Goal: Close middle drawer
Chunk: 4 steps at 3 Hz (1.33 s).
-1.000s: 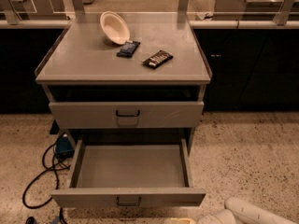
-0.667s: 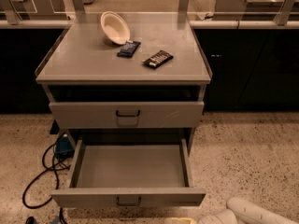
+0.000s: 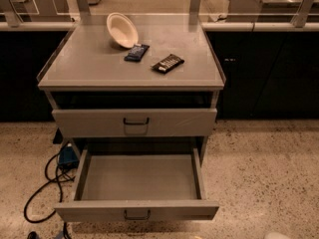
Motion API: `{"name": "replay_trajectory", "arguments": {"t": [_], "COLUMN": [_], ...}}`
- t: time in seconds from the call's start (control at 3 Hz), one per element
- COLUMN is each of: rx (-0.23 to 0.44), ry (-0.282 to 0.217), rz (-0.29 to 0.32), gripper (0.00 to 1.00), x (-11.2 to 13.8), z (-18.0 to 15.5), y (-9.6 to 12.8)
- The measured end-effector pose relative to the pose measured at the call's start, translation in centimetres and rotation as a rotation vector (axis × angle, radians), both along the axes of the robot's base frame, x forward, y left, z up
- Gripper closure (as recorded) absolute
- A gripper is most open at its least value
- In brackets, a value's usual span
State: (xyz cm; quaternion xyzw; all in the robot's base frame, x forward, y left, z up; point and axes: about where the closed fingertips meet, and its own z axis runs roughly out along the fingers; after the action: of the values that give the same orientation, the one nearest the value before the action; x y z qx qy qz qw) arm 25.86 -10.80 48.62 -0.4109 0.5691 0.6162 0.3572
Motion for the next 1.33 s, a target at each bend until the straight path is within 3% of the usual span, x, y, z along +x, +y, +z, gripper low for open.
{"name": "replay_trajectory", "arguments": {"t": [0.33, 0.67, 1.0, 1.33], "rx": [-0.060, -0.088, -0.129, -0.158], "ry": [-0.004, -0.019, -0.032, -0.050], "rz": [-0.062, -0.056, -0.086, -0.163], "gripper": [0.00, 0.00, 0.00, 0.00], "x": [1.1, 0.7, 1.1, 3.2], "z": [-1.6, -2.1, -5.0, -7.7], "y": [-0.2, -0.1, 0.6, 1.1]}}
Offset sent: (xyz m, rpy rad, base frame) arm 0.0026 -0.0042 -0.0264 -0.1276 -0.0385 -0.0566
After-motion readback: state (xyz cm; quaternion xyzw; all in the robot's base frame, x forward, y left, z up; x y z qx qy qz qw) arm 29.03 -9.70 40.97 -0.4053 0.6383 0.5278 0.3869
